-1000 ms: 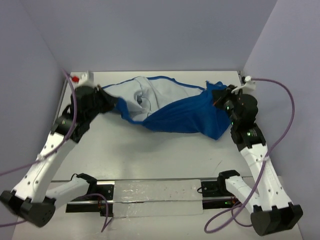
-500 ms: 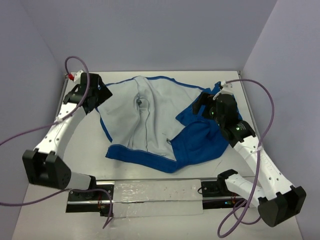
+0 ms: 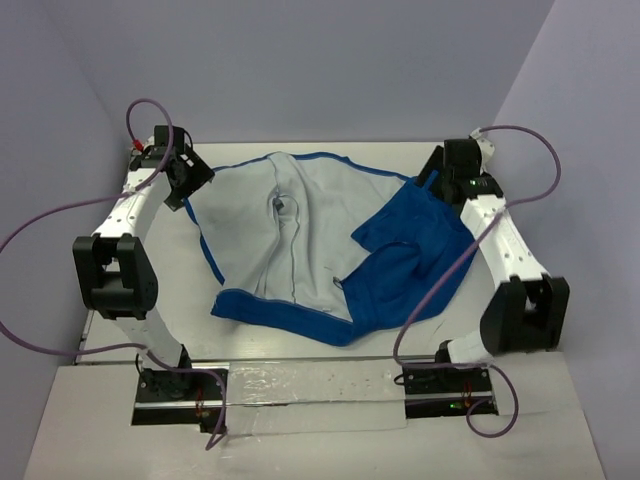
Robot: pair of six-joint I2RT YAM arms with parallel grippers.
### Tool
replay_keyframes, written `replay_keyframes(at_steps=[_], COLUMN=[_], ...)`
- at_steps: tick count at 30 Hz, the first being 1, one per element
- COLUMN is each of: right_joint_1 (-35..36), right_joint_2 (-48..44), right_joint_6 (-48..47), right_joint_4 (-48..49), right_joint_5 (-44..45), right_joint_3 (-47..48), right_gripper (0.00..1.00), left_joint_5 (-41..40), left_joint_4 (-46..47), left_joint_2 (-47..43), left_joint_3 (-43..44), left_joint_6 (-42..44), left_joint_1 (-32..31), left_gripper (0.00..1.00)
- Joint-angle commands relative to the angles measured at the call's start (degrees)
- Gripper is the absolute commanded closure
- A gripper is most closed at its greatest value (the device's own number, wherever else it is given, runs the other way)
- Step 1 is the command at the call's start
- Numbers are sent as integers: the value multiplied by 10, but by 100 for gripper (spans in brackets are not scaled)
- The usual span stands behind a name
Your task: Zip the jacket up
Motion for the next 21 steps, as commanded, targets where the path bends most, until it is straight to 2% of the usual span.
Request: replay_keyframes(at_steps=[1,7,12,17,19,21], right_joint_1=[-1,0,3,8,12,17], right_joint_2=[121,277,330,411,404,377], right_joint_6=[-3,-11,-34,-32,-28,-23], right_joint_4=[-16,-36,-5,-19,5,27], right_joint_5=[26,37,43,25,13,6], right_joint_3=[109,244,279,327,306,274], right_gripper=[0,2,3,10,20,59], left_joint_5=[44,81,97,87,75,69], left_joint_4=[17,35,47,51,55,57], left_joint_2=[-18,-24,-29,-43,-52,-61], left_joint_3=[2,-20,-37,-51,-57,-61], left_joint_6=[14,9,16,33,37,37], left_joint_1=[3,2,1,1,1,1], left_gripper=[5,6,6,7,7,7])
